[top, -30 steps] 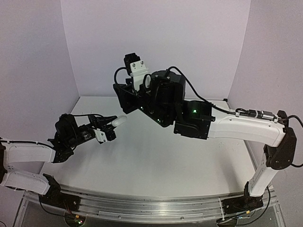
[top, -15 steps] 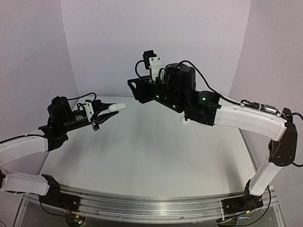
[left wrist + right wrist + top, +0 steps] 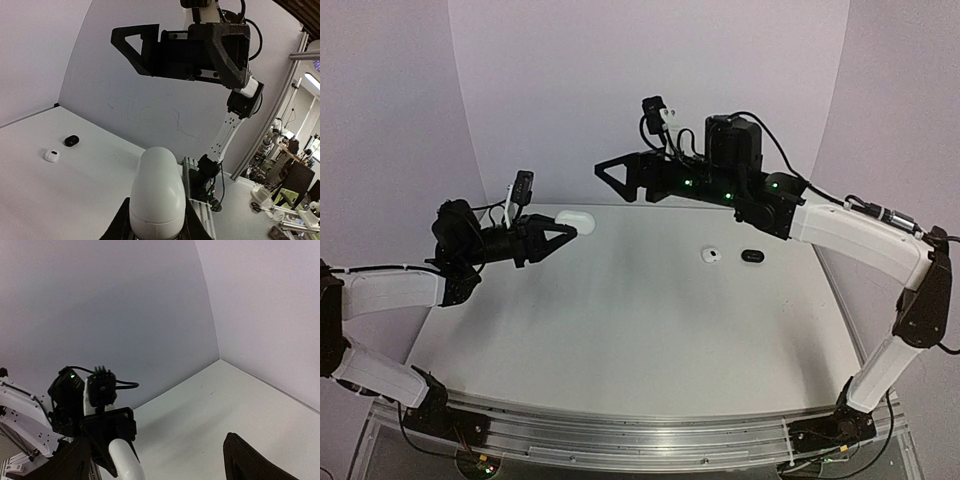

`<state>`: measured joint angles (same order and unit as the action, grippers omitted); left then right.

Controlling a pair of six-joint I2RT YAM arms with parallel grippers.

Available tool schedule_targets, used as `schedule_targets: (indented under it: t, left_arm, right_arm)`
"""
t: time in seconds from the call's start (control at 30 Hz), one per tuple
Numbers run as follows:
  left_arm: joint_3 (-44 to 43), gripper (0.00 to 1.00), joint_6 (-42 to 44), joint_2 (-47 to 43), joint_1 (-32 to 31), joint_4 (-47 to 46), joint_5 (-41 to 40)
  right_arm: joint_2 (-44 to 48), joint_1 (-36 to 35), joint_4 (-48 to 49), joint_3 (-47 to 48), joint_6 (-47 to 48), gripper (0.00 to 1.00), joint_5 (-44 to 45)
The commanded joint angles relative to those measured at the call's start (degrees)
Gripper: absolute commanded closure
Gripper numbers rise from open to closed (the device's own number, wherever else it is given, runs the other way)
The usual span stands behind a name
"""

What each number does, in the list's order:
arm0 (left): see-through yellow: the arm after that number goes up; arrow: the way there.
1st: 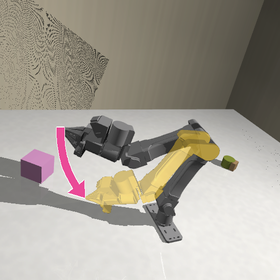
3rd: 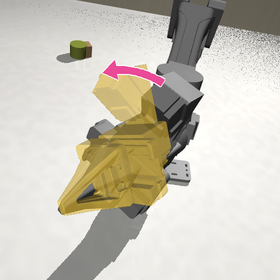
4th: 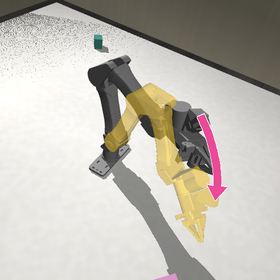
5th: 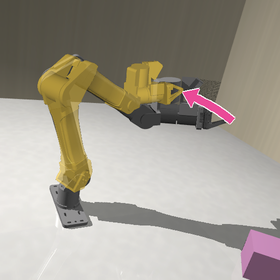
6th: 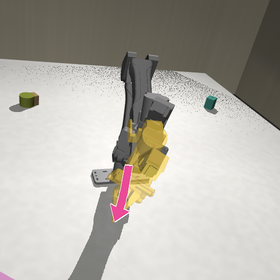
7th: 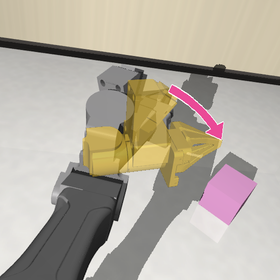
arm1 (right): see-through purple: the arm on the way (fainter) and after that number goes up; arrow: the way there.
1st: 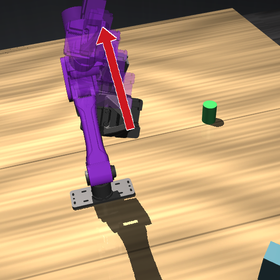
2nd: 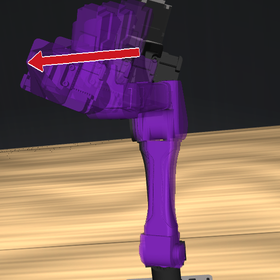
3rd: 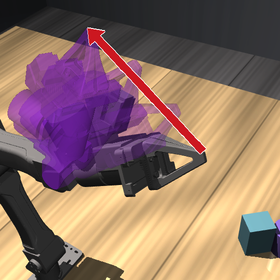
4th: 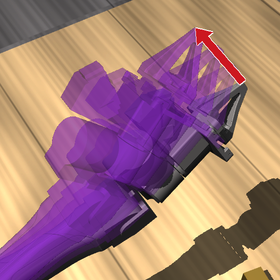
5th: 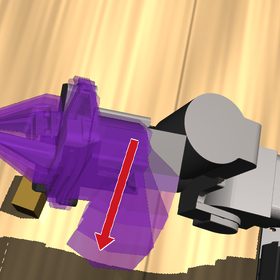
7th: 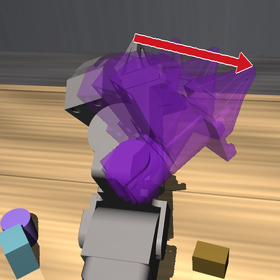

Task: Insert the wireless bluetooth earbuds into the charging case
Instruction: Close the charging case with the earbuds inside, then pass from the left arm to the right

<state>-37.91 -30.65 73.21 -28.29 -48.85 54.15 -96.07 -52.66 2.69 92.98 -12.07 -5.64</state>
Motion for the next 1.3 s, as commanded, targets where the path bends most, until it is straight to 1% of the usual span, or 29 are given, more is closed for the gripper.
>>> schedule_targets:
  t: [0.0, 0.03, 0.13, 0.2, 0.33, 0.4, 0.53, 0.63, 0.7, 0.87, 0.97, 1.03, 1.27]
  left_arm:
    - [-2.24, 1.0, -17.89, 0.64, 0.04, -15.83, 2.02]
    - [-2.32, 1.0, -18.13, 0.5, 0.0, -16.26, 1.94]
    - [-2.28, 1.0, -18.73, -0.05, 0.0, -16.75, 1.55]
    - [-2.04, 1.0, -18.99, -0.4, 0.02, -17.14, 1.42]
    - [-1.93, 1.0, -18.87, -0.86, -0.01, -17.32, 0.8]
    - [-2.01, 1.0, -18.83, -0.95, -0.01, -17.44, 0.62]
    - [-2.06, 1.0, -18.74, -1.0, 0.03, -17.59, 0.4]
    - [-2.08, 1.0, -18.74, -0.96, -0.03, -17.6, 0.4]
    - [-2.0, 1.0, -18.74, -0.94, -0.01, -17.66, 0.34]
    - [-1.9, 1.0, -18.82, -0.86, 0.0, -17.96, 0.44]
    - [-1.93, 1.0, -18.74, -0.87, -0.01, -17.98, 0.64]
    - [-1.99, 1.0, -18.64, -0.87, -0.01, -18.11, 0.64]
    - [-1.99, 1.0, -18.04, -1.08, 0.0, -17.88, 1.15]
  right_arm:
    - [2.08, -0.41, 1.36, -1.18, -2.18, 0.09, -14.26]
    - [1.5, -0.36, 1.35, -1.34, -2.76, 0.09, -15.07]
    - [-0.31, -0.37, 1.71, -1.49, -3.86, 0.15, -16.98]
    - [-1.82, -0.38, 1.79, -0.55, -4.24, 0.17, -18.98]
    - [-4.65, -0.35, 1.92, 1.65, -5.45, 0.25, -22.71]
    - [-6.02, -0.37, 2.31, 2.75, -6.41, 0.3, -24.23]
    - [-8.33, -0.39, 2.43, 4.45, -7.56, 0.47, -26.9]
    - [-8.54, -0.36, 3.02, 4.46, -7.66, 0.56, -27.37]
    - [-8.37, -0.41, 3.43, 4.45, -7.7, 0.57, -27.36]
    - [-7.82, -0.37, 3.66, 4.15, -7.55, 0.51, -26.74]
    - [-7.51, -0.35, 3.88, 4.56, -7.03, 0.51, -26.11]
    - [-7.64, -0.36, 3.9, 5.12, -6.87, 0.56, -26.17]
    - [-7.91, -0.42, 3.99, 4.79, -7.35, 0.84, -27.06]
